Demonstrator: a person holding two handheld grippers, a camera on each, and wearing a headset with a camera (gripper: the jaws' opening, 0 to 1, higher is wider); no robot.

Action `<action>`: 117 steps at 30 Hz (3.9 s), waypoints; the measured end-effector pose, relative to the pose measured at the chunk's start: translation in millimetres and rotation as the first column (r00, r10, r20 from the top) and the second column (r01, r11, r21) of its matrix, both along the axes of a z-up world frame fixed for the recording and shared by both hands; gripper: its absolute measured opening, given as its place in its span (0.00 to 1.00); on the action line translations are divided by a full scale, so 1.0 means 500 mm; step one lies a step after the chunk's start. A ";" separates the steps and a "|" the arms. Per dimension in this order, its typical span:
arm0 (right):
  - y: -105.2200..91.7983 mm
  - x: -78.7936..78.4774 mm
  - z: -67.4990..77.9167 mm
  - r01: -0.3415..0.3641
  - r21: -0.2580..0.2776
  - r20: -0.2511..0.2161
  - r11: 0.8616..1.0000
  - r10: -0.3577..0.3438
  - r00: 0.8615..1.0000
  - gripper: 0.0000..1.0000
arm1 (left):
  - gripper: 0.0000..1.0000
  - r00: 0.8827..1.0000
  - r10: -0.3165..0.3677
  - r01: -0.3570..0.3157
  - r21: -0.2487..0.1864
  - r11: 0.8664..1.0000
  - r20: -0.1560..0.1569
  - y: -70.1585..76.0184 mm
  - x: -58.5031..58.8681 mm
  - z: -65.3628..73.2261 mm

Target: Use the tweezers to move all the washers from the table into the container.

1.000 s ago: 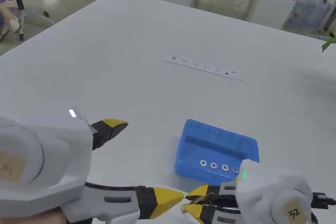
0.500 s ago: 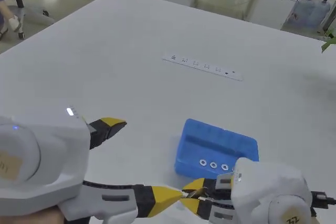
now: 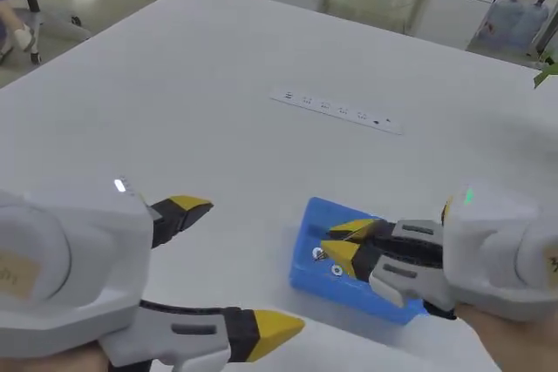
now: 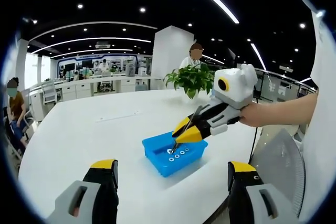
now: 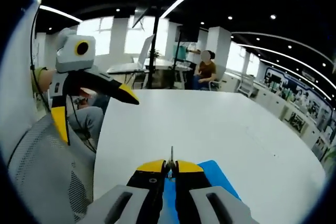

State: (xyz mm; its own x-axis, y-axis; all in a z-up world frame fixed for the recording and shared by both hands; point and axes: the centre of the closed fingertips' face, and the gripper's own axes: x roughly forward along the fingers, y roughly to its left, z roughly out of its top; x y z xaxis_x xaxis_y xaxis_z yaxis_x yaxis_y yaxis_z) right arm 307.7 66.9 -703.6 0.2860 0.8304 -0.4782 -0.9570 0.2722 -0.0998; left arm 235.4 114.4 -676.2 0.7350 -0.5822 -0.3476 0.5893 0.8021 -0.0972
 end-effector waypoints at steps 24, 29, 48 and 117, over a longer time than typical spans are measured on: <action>-0.002 0.078 -0.130 0.103 -0.122 -0.219 0.987 -0.128 0.967 0.03 | 0.86 1.000 0.012 -0.012 0.004 1.000 -0.014 0.012 -0.001 -0.006; -0.005 0.076 -0.138 0.096 -0.141 -0.220 0.985 -0.126 0.967 0.03 | 0.85 1.000 0.012 -0.011 0.006 1.000 -0.015 0.011 -0.002 -0.005; -0.040 0.053 -0.077 0.164 -0.076 -0.165 0.984 -0.174 0.971 0.03 | 0.76 0.998 -0.048 0.049 0.035 0.998 -0.032 -0.014 -0.003 -0.007; -0.105 -0.189 -0.184 -0.139 -0.281 -0.172 0.950 0.093 0.981 0.07 | 0.00 0.751 -0.605 0.654 0.433 0.621 -0.266 -0.180 -0.043 -0.145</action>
State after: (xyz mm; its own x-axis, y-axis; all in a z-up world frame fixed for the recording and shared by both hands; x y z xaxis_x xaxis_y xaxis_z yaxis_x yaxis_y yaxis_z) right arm 213.2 14.5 -795.7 0.0997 0.6722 -0.7336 -0.9902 0.1398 -0.0064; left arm 214.1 24.3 -748.8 0.2046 -0.6329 -0.7467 0.9760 0.1899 0.1065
